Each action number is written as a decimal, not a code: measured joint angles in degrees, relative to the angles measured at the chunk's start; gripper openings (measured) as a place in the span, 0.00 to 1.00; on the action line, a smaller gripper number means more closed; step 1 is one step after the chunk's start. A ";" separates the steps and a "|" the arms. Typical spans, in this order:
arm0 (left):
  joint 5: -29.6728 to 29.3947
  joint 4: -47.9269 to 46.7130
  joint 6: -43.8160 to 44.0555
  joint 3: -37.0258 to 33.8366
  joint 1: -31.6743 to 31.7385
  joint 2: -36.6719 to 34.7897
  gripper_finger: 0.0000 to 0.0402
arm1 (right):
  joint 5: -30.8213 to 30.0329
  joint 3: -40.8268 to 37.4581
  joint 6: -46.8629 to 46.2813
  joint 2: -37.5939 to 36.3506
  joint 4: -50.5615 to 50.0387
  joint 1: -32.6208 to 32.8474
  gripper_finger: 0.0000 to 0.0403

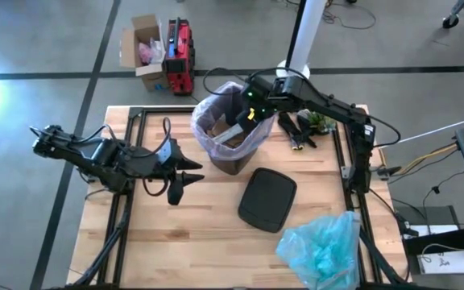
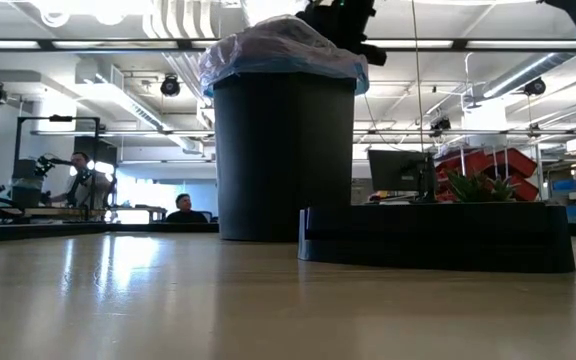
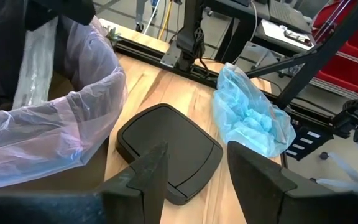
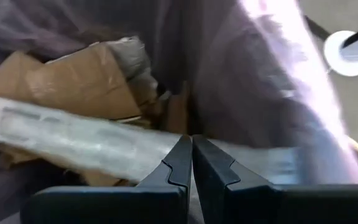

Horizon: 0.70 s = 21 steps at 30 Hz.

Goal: Place trash/remove bag and relplace
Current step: Put the transparent plastic pouch into the black trash bin, then remove the pink trash bag from the black trash bin

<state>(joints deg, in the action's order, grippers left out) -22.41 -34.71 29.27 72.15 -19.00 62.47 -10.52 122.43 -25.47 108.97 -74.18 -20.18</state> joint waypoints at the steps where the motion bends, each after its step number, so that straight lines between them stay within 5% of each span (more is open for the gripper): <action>1: 0.00 -0.02 -0.01 0.01 -0.05 -0.07 0.37 | 0.20 0.00 0.01 0.00 0.10 0.17 0.01; 21: -1.09 -2.72 -0.21 0.01 -0.10 -2.28 0.35 | -1.12 11.32 7.61 -4.90 -3.03 9.64 0.01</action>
<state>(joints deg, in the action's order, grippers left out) -23.51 -37.43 29.06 72.16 -19.09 60.18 -11.64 133.75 -17.87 104.07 -77.21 -10.54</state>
